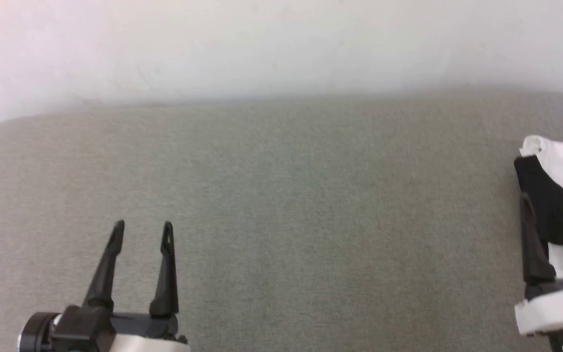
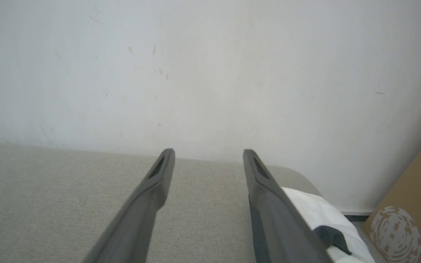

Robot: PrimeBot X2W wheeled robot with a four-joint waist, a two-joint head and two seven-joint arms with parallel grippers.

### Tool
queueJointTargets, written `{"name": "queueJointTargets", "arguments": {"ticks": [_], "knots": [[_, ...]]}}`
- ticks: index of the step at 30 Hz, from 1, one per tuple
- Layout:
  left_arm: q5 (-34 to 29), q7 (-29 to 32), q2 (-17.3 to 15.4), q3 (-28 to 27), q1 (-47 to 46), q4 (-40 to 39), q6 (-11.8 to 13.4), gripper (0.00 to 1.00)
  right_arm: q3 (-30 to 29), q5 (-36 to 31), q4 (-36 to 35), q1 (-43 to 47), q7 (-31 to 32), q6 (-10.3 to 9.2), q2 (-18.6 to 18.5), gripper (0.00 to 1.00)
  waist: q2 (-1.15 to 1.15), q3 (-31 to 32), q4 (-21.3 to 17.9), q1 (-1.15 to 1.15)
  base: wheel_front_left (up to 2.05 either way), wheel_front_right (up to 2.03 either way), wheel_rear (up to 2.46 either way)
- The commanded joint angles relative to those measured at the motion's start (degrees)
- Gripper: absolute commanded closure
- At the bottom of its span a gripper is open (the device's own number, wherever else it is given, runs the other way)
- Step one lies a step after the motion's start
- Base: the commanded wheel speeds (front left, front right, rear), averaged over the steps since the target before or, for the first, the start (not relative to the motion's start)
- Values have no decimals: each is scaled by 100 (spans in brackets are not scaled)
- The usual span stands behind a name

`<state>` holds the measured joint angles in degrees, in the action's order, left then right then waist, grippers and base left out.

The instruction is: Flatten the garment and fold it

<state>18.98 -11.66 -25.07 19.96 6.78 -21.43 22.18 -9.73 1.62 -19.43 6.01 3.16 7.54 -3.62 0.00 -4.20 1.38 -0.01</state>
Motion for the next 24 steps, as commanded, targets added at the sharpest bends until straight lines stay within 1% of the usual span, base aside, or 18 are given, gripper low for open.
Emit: {"name": "queueJointTargets", "arguments": {"ticks": [1, 3, 7, 12, 13, 18, 24], "knots": [[66, -92, 40, 14, 101, 31, -63, 0, -60, -61, -65, 163, -131, -5, 43, 0, 0, 313, 245, 1, 0, 0, 0], [138, -149, 85, -14, 211, 82, -64, 0, -84, -79, -104, 334, -250, -5, 64, 0, 0, 365, 266, 1, 0, 0, 0], [257, -210, 123, -37, 398, 197, -112, 0, -91, 105, 2, 626, -433, -5, 71, 0, 0, 429, 261, 1, 0, 0, 0], [417, -239, 215, -99, 533, 290, -105, 0, -114, 209, 169, 796, -685, -5, 73, 0, 0, 466, 243, 1, 0, 0, 0], [455, -249, 239, -111, 552, 293, -123, 0, -104, 182, 212, 823, -756, -5, 73, 0, 0, 474, 237, 1, 0, 0, 0], [331, -260, 132, 40, 572, 484, -282, 0, -67, 80, 423, 881, -971, -5, 73, 0, 0, 525, 221, 1, 0, 0, 0], [252, -291, 206, 178, 483, 715, -399, 0, 72, 22, 594, 846, -1048, -5, 74, 0, 0, 551, 174, 1, 0, 0, 0]]}}
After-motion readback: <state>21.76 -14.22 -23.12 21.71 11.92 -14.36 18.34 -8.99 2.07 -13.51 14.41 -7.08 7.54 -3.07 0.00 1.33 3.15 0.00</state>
